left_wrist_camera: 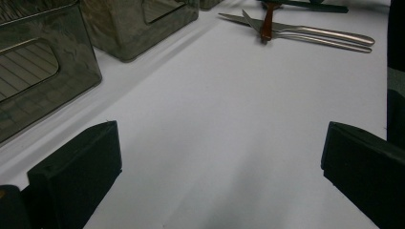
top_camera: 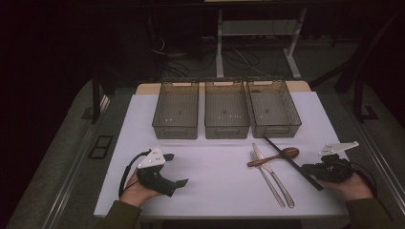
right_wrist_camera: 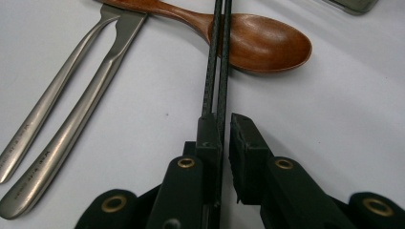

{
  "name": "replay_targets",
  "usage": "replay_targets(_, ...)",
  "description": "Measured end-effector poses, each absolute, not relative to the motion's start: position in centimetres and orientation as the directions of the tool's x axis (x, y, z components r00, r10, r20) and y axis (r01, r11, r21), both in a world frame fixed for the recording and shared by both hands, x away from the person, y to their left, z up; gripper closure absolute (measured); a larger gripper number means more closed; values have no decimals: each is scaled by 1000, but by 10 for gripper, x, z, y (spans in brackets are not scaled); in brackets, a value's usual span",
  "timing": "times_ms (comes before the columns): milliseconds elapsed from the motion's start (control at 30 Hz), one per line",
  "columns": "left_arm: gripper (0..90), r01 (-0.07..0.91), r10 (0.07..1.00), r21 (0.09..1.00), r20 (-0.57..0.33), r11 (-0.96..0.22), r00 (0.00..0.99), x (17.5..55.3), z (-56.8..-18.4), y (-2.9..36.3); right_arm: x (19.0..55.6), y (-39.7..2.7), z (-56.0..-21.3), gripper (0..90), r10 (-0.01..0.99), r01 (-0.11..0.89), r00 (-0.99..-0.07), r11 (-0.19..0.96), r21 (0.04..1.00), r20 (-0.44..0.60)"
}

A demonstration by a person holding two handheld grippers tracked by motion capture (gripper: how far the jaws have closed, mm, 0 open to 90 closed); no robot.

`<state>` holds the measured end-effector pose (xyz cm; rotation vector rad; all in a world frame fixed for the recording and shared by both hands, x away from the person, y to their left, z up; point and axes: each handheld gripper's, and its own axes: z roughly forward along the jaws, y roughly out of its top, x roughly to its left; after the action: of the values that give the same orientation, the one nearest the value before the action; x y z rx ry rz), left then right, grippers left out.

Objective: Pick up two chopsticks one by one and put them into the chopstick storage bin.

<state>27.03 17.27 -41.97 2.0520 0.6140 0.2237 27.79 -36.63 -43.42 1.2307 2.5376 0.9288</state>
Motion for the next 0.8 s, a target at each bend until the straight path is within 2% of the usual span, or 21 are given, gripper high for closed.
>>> replay_targets(800,0,331,506,844,-84,-422,858,270,-420,172,281,-366,-440,836,763,664,-637,475,577,105)
